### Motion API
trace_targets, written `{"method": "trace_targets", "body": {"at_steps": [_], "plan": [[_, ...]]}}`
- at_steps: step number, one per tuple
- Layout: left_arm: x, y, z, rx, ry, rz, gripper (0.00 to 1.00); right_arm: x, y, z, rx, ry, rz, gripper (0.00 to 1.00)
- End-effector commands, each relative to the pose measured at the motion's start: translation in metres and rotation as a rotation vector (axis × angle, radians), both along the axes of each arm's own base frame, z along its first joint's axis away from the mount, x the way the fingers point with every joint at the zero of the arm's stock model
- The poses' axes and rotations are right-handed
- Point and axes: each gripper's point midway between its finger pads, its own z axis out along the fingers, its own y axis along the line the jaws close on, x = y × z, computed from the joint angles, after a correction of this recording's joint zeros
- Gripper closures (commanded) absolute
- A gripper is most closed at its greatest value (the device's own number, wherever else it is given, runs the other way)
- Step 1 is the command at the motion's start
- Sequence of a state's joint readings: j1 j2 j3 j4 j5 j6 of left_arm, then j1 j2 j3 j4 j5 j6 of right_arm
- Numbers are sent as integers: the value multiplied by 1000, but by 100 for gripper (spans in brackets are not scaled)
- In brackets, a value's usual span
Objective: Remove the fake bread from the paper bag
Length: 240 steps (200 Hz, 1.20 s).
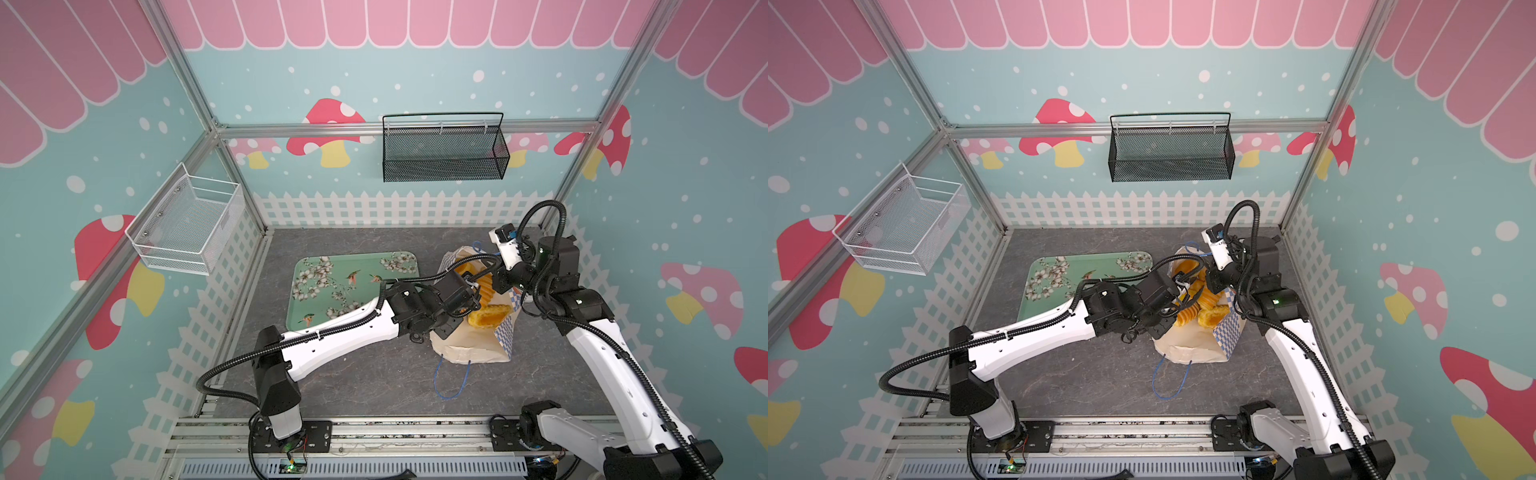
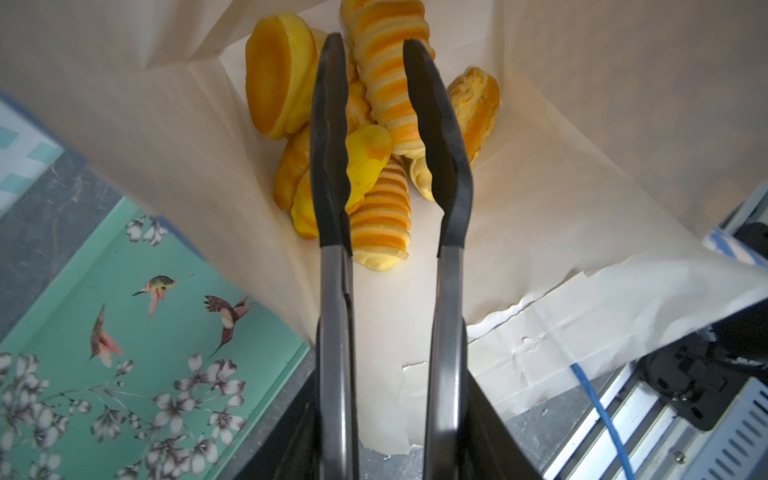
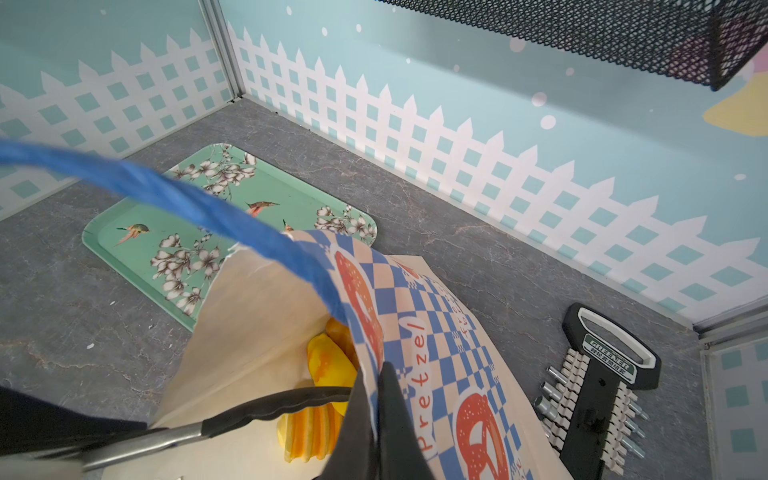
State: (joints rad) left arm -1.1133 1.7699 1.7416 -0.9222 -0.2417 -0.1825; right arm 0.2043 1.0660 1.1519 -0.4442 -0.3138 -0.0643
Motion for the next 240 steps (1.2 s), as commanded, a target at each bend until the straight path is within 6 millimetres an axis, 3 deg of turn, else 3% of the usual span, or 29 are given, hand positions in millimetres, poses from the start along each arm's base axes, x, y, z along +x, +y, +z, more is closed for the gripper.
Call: {"method": "trace_targets", "body": {"at_steps": [1, 42, 89, 165, 240], "plan": [[-2, -18, -1, -93, 13, 96, 55, 0, 2, 27, 61, -86, -11, 100], [-3, -34, -14, -152, 33, 127, 55, -1, 5, 30, 105, -67, -5, 100], [2, -37, -29, -151, 47, 154, 54, -4, 4, 30, 100, -63, -7, 100], [1, -40, -35, -177, 81, 216, 54, -13, 1, 26, 109, -68, -20, 100], [-12, -52, -16, -207, -81, 136, 54, -4, -5, 24, 102, -37, -67, 100]]}}
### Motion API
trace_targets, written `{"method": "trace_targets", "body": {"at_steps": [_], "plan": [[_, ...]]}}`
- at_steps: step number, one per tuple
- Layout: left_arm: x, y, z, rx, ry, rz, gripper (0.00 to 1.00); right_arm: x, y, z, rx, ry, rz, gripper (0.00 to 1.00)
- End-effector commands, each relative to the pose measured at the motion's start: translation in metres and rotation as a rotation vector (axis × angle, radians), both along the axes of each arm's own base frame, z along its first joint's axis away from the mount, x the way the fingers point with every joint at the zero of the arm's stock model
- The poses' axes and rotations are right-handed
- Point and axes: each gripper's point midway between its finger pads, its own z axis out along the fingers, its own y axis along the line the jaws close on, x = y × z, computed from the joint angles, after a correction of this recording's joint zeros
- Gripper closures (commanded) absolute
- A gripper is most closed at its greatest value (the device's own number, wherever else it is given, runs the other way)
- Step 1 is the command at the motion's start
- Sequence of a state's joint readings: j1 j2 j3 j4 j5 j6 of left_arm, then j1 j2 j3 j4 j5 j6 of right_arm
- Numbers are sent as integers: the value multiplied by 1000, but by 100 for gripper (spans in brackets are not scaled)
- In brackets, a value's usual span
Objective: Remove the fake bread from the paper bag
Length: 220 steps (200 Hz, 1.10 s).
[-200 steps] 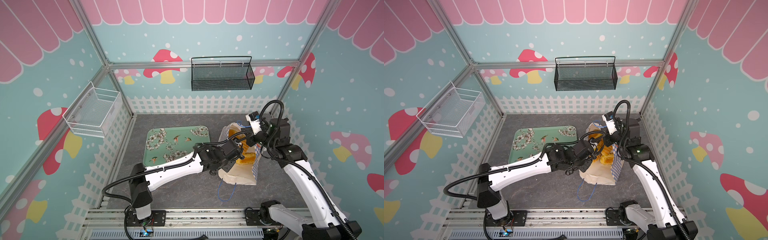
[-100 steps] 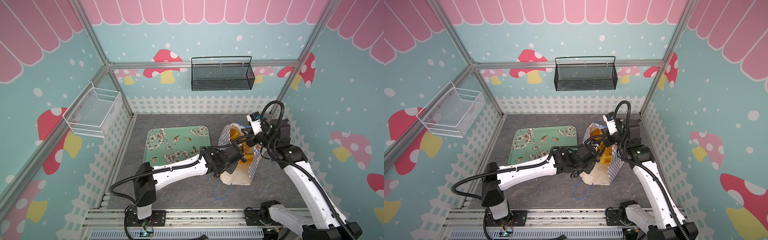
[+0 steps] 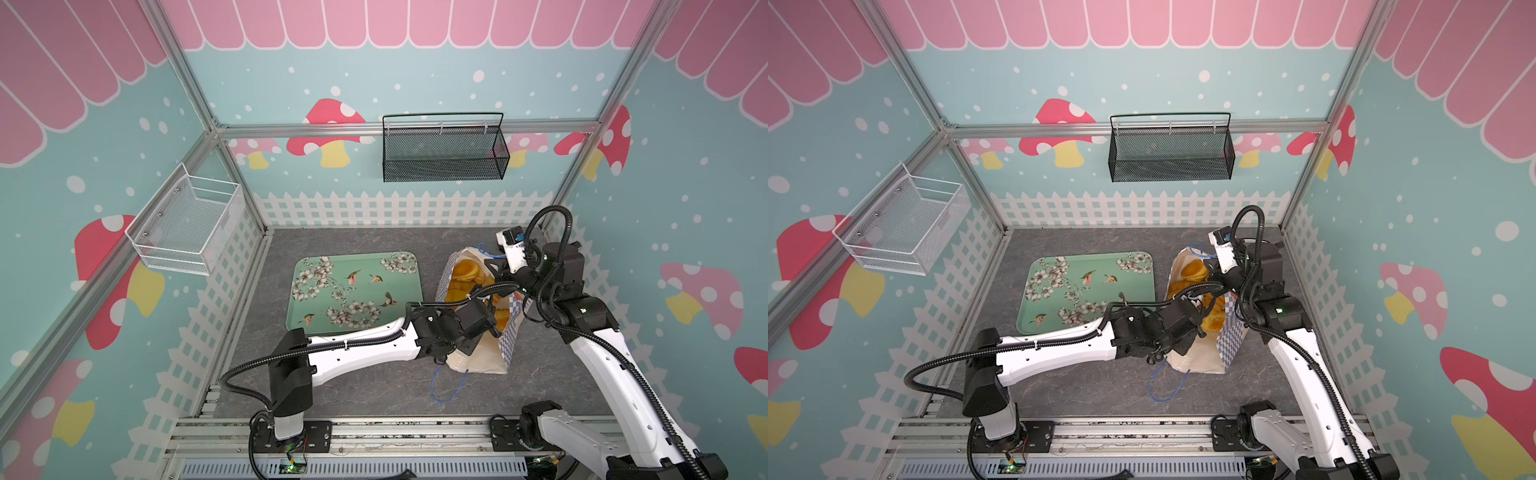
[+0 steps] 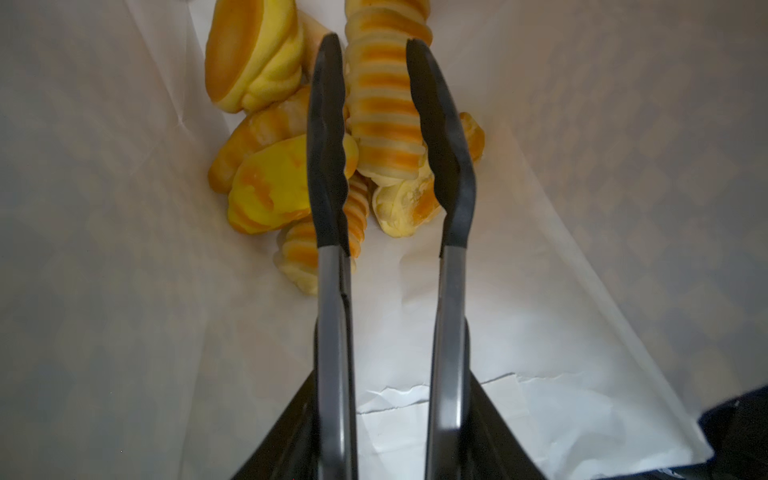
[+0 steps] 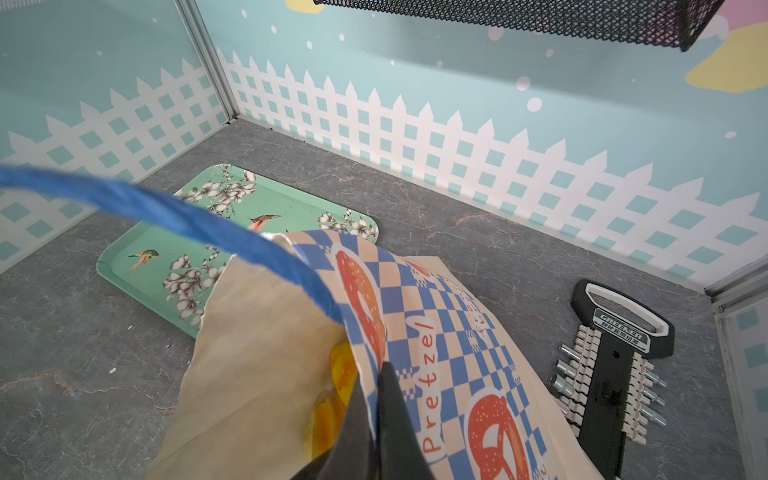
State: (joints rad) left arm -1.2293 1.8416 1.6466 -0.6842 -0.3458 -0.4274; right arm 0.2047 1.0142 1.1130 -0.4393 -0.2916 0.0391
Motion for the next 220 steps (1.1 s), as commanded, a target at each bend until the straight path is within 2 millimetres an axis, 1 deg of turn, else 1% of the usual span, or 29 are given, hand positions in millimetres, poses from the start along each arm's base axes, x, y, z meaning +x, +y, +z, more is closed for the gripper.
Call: {"method": "trace_targets", "body": {"at_steps": [1, 22, 44, 77, 93, 116, 125, 161, 179, 220], "plan": [[7, -1, 15, -47, -86, 9, 54, 5, 1, 24, 23, -64, -9, 100], [9, 6, 23, -54, -121, 8, 54, 9, 2, 22, 9, -38, -6, 100], [5, 9, 32, -76, -121, 7, 54, 11, 5, 24, 31, -22, 0, 100], [-15, -6, 39, -109, -107, -31, 55, 11, 10, 28, 73, -12, 14, 100], [-16, -9, 27, -99, -70, -10, 54, 10, 10, 34, 90, -17, 15, 100], [-12, -11, 6, -64, -40, 7, 53, 6, 13, 42, 100, -29, 35, 100], [-10, -11, 1, -55, -37, 12, 53, 5, 12, 43, 99, -30, 32, 100], [7, -10, -6, -35, -61, 52, 51, 1, 11, 47, 100, -43, 32, 100], [11, -11, -11, -29, -68, 51, 50, 1, 11, 42, 96, -34, 32, 100], [16, -21, -23, 17, -108, 3, 48, 1, 15, 35, 119, -12, 43, 100]]}}
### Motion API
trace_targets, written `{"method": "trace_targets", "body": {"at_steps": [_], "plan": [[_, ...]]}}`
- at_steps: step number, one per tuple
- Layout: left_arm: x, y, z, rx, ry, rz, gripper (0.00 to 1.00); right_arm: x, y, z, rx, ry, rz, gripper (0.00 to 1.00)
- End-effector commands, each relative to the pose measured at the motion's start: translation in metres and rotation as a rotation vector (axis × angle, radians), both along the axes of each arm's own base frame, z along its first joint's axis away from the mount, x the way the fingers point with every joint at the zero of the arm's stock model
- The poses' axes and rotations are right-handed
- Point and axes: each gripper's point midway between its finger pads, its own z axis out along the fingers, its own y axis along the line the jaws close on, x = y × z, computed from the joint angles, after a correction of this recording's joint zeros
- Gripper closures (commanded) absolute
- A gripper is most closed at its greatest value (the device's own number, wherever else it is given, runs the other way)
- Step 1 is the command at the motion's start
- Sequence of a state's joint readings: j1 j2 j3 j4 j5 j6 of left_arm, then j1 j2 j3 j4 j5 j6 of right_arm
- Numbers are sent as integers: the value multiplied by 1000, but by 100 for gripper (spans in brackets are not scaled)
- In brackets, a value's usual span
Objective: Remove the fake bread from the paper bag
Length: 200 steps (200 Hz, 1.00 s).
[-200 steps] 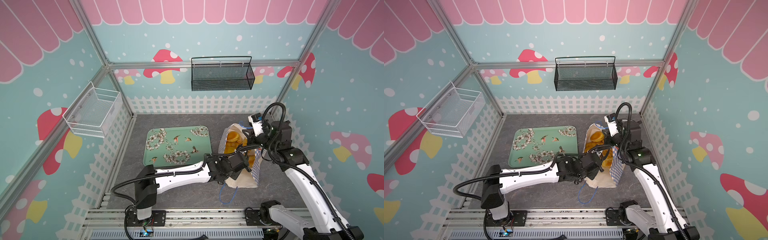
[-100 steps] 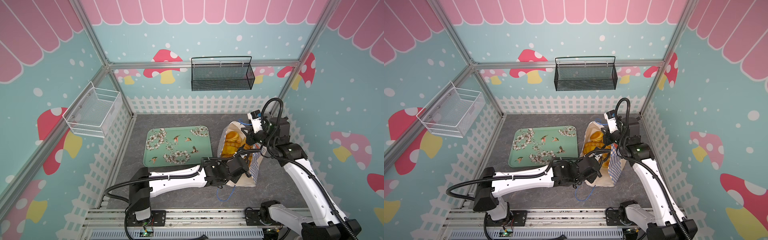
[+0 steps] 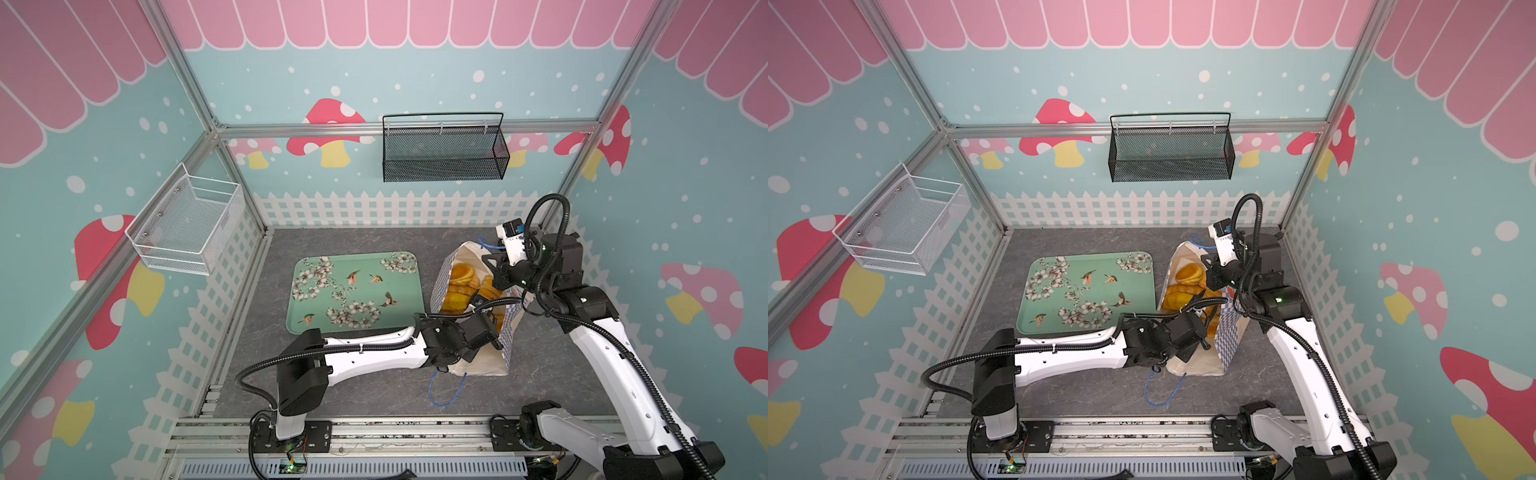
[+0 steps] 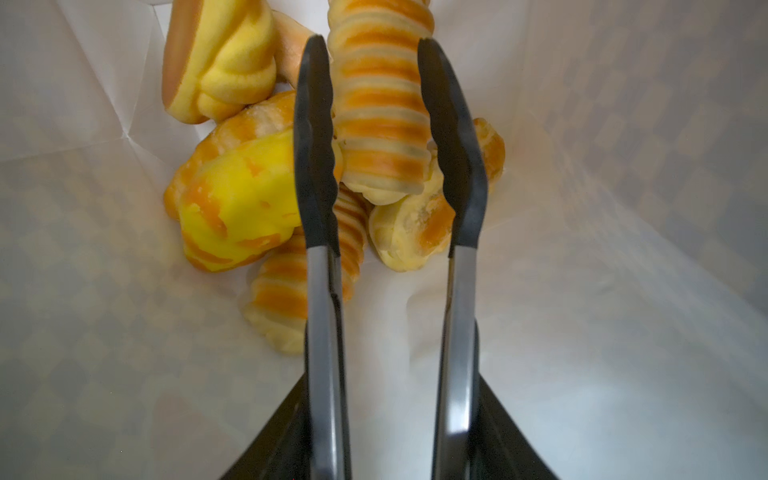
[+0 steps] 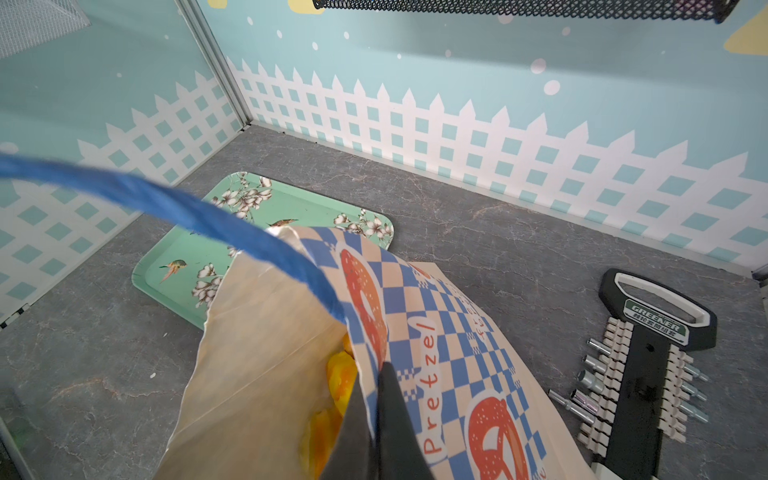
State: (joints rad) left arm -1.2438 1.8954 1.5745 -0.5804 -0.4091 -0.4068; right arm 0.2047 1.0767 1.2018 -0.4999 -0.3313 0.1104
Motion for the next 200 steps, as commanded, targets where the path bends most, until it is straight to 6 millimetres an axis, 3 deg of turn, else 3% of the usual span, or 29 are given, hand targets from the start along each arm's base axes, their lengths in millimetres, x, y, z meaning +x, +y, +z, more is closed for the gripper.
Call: {"method": "trace_targets", "body": {"at_steps": [1, 40, 107, 148, 200], "plan": [[11, -15, 13, -29, -59, -10, 48, -4, 7, 27, 55, -84, 31, 100], [13, -26, -2, 4, -44, -36, 47, -5, 7, 20, 57, -71, 29, 100], [30, -16, -26, 151, -98, 28, 48, -7, 6, 20, 62, -72, 28, 100], [36, -8, -22, 167, -116, 52, 51, -6, 6, 19, 58, -71, 25, 100], [32, -5, -1, 129, -110, 12, 69, -5, 5, 18, 48, -73, 19, 100]]}}
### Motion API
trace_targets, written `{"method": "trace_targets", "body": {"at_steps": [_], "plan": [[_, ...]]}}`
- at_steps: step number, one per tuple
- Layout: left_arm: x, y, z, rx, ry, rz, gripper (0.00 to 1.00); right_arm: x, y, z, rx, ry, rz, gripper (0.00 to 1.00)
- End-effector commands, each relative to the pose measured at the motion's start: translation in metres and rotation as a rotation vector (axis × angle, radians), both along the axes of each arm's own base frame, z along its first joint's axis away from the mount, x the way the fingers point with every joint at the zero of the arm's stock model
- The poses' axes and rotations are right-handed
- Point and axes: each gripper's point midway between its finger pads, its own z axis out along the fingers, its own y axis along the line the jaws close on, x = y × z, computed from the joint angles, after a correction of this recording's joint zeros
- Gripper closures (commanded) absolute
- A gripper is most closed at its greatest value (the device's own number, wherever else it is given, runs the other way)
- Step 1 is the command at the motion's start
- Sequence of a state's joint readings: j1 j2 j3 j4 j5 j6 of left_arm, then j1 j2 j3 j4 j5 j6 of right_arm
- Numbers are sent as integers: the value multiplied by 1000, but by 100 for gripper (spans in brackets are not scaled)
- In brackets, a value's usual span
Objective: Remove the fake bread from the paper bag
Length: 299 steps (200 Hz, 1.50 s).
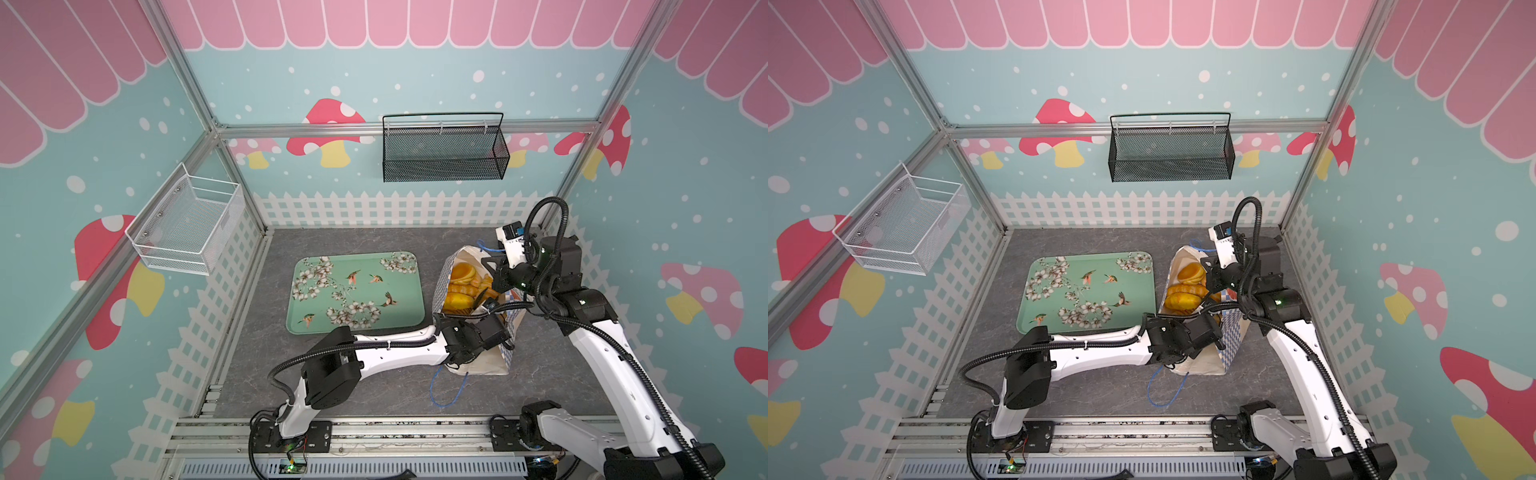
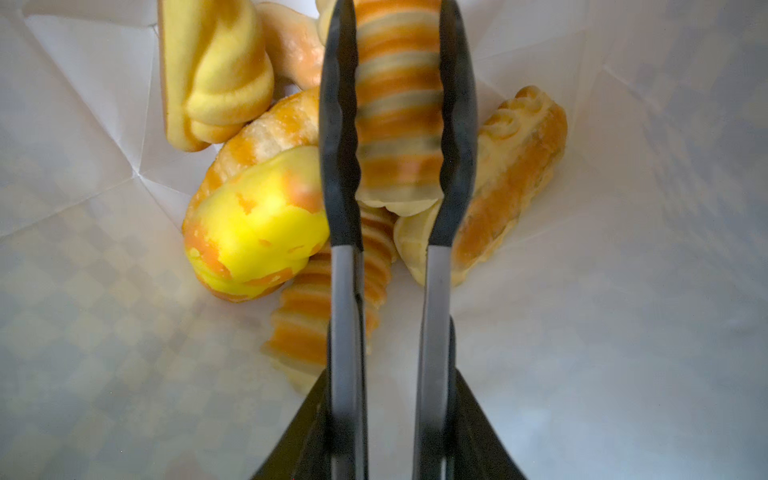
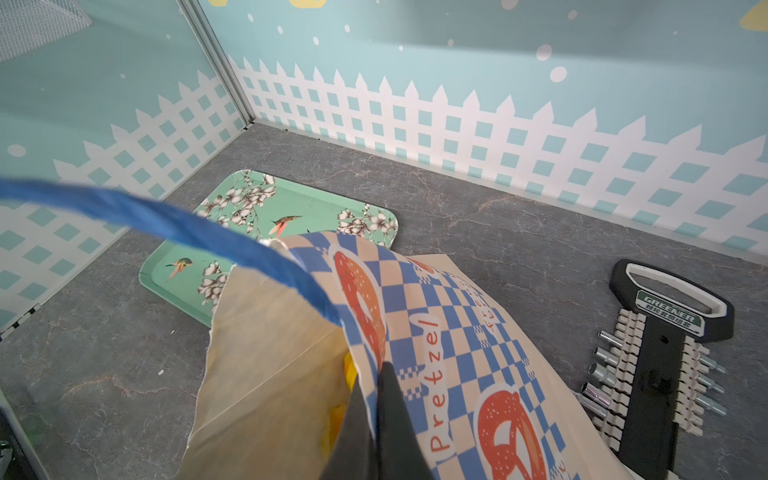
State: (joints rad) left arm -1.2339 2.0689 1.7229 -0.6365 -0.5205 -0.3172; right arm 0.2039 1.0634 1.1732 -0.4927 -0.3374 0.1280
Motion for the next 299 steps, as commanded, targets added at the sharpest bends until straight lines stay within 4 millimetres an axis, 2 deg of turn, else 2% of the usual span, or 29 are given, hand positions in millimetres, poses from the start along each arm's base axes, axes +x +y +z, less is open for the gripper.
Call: {"method": "trace_targets", "body": {"at_steps": [1, 36, 71, 122, 196, 299], "plan": [[5, 8, 28, -32, -20, -1, 69, -2, 5, 25, 33, -91, 21, 100], [-1, 10, 44, -72, 1, -33, 74, -1, 4, 22, 27, -87, 15, 100], [-7, 17, 54, -104, 19, -34, 58, 1, 4, 23, 27, -91, 16, 100], [-6, 20, 32, -117, 113, -18, 50, 2, 6, 25, 38, -95, 24, 100], [-11, 0, 27, -132, 177, -47, 49, 1, 7, 24, 43, -91, 28, 100], [7, -13, 20, -73, 197, 32, 46, -3, 8, 24, 64, -84, 32, 100]]}}
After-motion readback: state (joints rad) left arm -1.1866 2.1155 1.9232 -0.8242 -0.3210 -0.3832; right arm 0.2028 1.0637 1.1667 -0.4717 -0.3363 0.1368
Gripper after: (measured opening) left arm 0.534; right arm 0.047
